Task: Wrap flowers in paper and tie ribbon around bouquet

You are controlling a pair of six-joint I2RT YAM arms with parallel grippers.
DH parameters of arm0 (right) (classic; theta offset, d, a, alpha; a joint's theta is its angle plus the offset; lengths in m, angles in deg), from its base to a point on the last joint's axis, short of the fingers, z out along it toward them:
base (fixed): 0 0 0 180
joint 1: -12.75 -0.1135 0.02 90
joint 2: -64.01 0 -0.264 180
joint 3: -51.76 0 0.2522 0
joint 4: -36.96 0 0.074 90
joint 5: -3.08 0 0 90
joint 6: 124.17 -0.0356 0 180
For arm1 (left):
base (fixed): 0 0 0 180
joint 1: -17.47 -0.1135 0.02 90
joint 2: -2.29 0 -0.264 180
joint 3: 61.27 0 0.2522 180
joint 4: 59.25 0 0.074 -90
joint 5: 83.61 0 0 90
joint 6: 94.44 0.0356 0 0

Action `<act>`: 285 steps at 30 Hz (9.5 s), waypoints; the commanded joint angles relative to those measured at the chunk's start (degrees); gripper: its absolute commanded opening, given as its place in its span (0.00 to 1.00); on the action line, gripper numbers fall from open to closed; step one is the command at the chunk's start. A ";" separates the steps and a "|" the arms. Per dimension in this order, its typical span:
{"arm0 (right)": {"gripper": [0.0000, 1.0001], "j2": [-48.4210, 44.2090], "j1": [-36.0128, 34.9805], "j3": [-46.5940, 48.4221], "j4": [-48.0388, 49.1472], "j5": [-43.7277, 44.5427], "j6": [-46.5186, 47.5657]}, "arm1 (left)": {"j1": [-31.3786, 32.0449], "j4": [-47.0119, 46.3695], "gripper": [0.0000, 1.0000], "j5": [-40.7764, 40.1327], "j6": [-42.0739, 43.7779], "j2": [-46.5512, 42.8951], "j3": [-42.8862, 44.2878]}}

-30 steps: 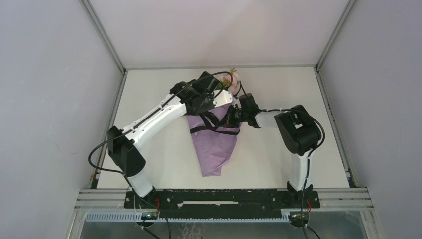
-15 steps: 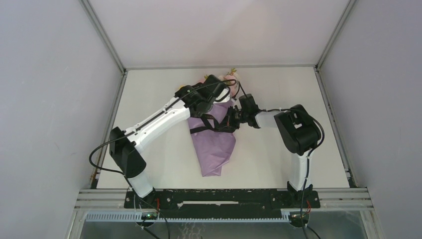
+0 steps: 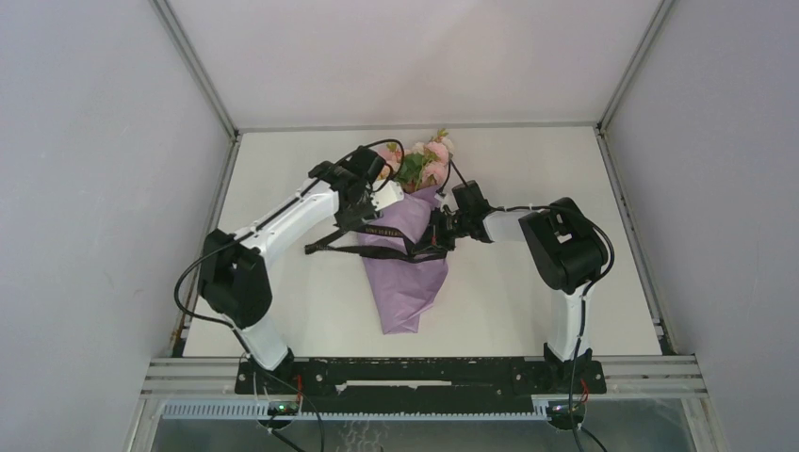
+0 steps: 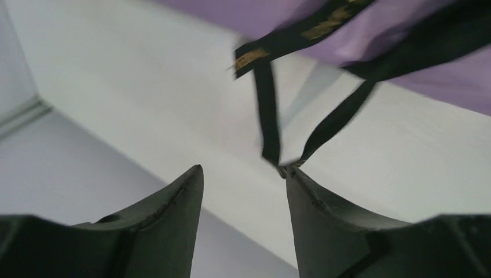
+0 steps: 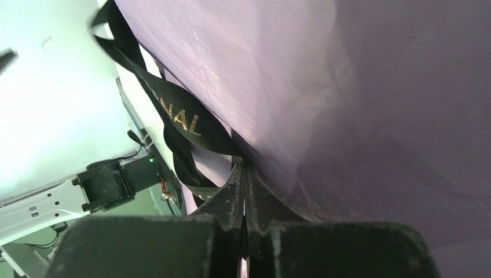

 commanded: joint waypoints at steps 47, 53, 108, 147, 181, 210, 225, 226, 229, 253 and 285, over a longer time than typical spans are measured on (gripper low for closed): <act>0.35 -5.42 8.90 9.10 -24.78 -4.20 6.26 | 9.30 -16.30 0.00 35.39 6.26 3.31 -5.67; 0.41 0.18 6.63 17.18 -26.33 -1.50 7.47 | 9.29 -15.52 0.00 35.58 6.03 2.41 -5.17; 0.44 -1.17 4.00 16.06 -31.68 -3.23 13.78 | 3.07 -13.85 0.09 43.95 -0.15 7.63 0.00; 0.00 4.08 2.24 14.67 -30.49 -5.53 11.83 | 11.96 -11.65 0.45 32.75 16.69 8.13 -4.29; 0.31 -3.93 8.84 15.28 -37.98 1.02 17.68 | 4.80 -16.24 0.00 41.21 -4.78 10.73 4.66; 0.53 -23.12 -12.17 -17.11 12.69 42.45 -18.77 | 2.93 -18.36 0.00 45.61 -9.57 11.85 3.78; 0.40 -14.49 -13.47 -10.82 6.77 48.95 -16.89 | 2.84 -17.97 0.00 46.24 -9.45 11.65 3.77; 0.31 -14.23 -13.29 -10.88 6.97 48.07 -16.61 | 2.74 -17.67 0.00 46.34 -9.41 11.72 3.88; 0.03 -14.67 -12.72 -10.83 6.27 46.04 -14.32 | 2.32 -16.86 0.00 46.63 -9.30 11.57 4.44; 0.00 -16.98 -4.06 -7.24 0.85 11.38 -0.64 | -4.98 -10.40 0.78 25.86 10.50 -12.86 -32.54; 0.00 -15.98 -1.80 -3.10 -9.06 7.80 5.07 | -0.82 -5.59 0.81 18.42 25.31 0.20 -23.73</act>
